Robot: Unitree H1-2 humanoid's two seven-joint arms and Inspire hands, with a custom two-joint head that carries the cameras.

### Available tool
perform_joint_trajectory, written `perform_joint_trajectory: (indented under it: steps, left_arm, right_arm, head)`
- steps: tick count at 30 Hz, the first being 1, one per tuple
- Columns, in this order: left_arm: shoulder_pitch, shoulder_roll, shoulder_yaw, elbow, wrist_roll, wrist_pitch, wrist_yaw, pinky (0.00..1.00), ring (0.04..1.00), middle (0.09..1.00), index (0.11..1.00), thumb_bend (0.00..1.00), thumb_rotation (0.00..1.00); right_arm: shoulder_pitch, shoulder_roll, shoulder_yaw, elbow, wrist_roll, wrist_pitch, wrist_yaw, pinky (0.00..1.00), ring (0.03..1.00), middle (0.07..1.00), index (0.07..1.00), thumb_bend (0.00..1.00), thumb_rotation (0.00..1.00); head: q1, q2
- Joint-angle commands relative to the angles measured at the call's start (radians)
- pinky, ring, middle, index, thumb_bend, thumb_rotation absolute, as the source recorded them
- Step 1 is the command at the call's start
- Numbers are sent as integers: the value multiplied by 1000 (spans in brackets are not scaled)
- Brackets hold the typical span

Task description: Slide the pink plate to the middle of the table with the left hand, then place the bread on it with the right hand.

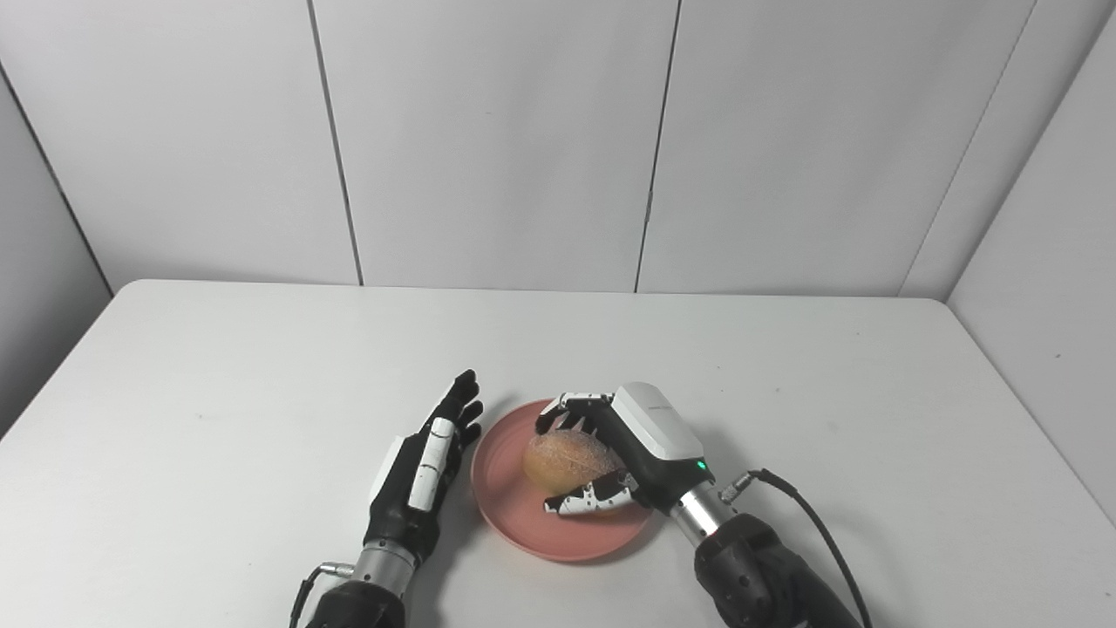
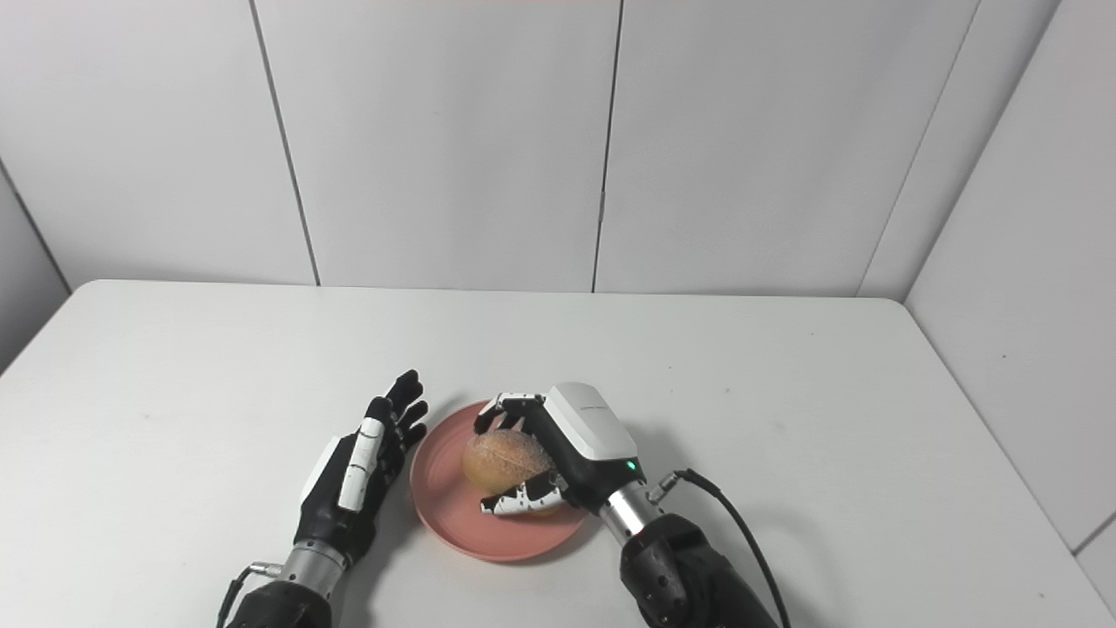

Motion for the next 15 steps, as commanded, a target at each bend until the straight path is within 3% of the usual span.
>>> perform_joint_trajectory:
  steps: [1,8,10,12,13,14,15]
  left_arm:
    - [-13,-15,-6,-25,-3,-6,4,966,972,980,924,709,966]
    - [-18,-18,-2,-22,4,-8,18,949,962,971,910,724,957]
    - [-19,-20,-1,-23,1,-8,19,945,958,968,904,719,950]
    - [-19,-18,-2,-25,1,-6,19,946,962,970,906,722,953]
    - [-20,-16,-3,-25,3,-6,19,946,963,970,907,723,954]
    - [-20,-14,-4,-26,3,-6,18,946,964,972,909,724,958]
    - [-21,-12,-4,-25,3,-6,17,946,965,972,910,725,959]
  right_arm:
    - [-30,-4,-2,-24,-4,-38,-31,390,408,502,539,508,0]
    - [-34,-17,27,-31,-58,-42,-32,474,430,514,514,511,0]
    - [-30,-20,32,-41,-63,-29,-22,530,564,546,496,513,26]
    - [-29,-27,41,-49,-74,-20,-8,615,686,706,498,504,119]
    - [-29,-31,45,-53,-78,-16,0,623,695,717,498,504,123]
    - [-30,-33,48,-56,-81,-13,5,662,742,768,652,536,128]
    - [-29,-37,52,-59,-87,-20,2,676,757,785,705,547,130]
  head:
    - [0,3]
    - [-5,7]
    - [-5,10]
    - [-8,15]
    - [-11,20]
    - [-13,22]
    - [-17,19]
